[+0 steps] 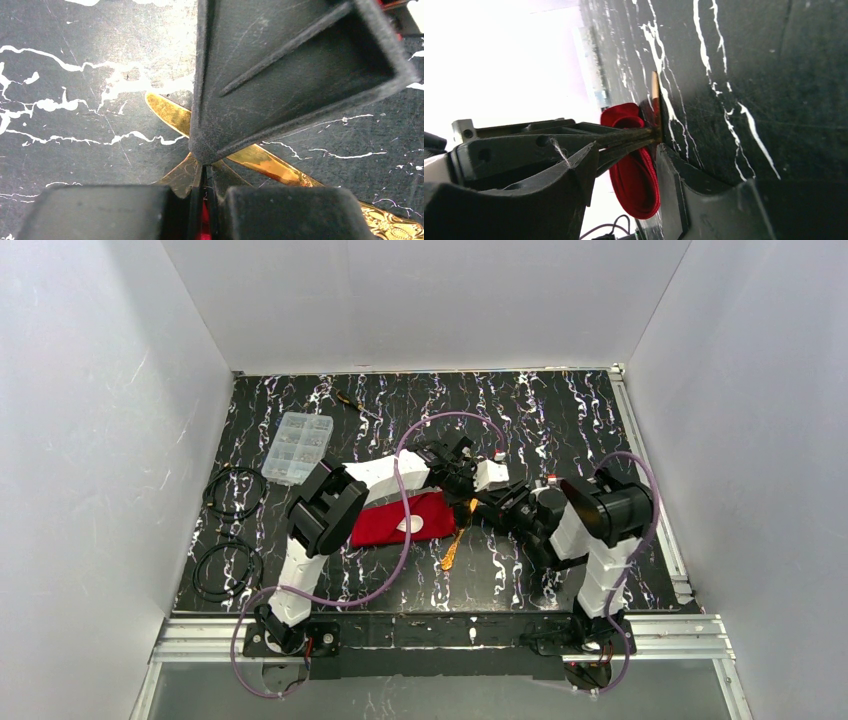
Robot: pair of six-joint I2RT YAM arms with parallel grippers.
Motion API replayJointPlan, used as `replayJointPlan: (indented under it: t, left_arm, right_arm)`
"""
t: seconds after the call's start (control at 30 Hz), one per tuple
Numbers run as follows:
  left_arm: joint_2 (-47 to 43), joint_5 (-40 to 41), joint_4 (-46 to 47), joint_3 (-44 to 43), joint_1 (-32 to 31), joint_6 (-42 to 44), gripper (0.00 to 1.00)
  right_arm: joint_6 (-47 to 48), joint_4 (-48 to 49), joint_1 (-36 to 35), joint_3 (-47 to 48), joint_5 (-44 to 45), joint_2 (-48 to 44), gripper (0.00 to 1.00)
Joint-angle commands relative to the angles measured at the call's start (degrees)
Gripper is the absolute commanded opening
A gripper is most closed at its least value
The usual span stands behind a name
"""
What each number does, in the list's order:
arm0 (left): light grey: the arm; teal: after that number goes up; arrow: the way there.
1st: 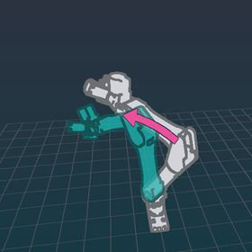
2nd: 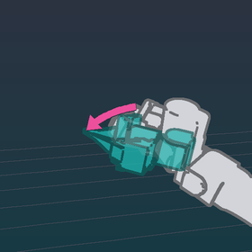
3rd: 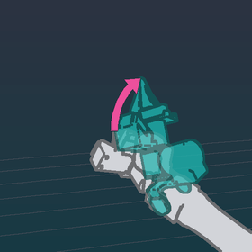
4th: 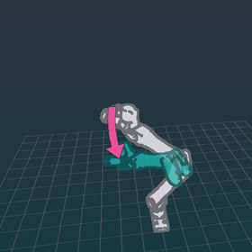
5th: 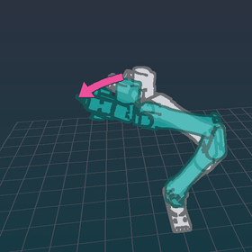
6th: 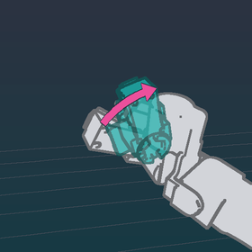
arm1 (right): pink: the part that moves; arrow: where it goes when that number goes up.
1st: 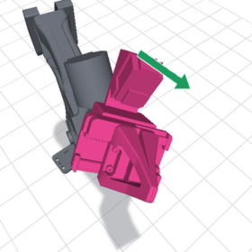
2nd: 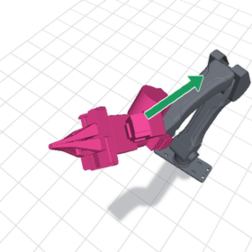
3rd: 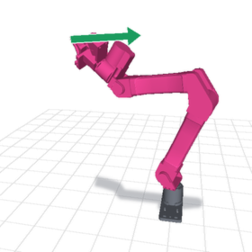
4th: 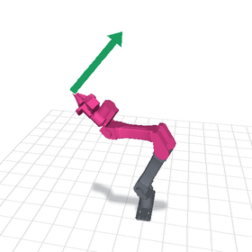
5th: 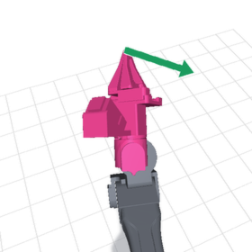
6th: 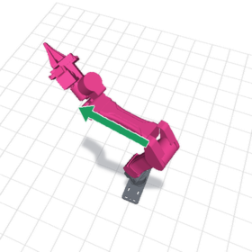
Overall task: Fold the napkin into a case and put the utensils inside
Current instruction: Move the knife to the corner of the board.
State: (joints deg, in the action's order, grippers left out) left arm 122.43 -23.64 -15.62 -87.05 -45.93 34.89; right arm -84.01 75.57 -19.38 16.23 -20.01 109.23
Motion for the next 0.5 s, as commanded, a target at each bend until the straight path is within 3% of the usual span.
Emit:
replayJointPlan:
  t: [0.0, 0.13, 0.23, 0.33, 0.47]
  left_arm:
    - [3.3, -6.1, -4.3, 1.7, -3.7, -1.4, 0.0]
    - [2.5, -5.7, -5.3, 0.9, -3.8, -1.4, 0.0]
    - [0.7, -6.1, -8.4, -0.4, -3.6, -1.5, 0.0]
    - [-1.8, -7.1, -12.6, -2.0, -3.2, -1.4, 0.0]
    - [-6.1, -10.0, -18.0, -2.8, -3.2, -0.3, 0.0]
  right_arm:
    - [-11.7, 12.1, -1.6, -2.6, -2.7, 10.8, 0.57]
    - [-14.8, 20.5, -1.6, -3.1, -3.7, 14.5, 0.57]
    - [-12.5, 16.2, -1.3, -3.4, -4.0, 11.3, 0.57]
    - [-5.7, 1.8, -0.2, -3.2, -3.9, 3.2, 0.58]
    - [9.1, -27.5, 1.6, 0.1, -0.9, -12.3, 0.61]
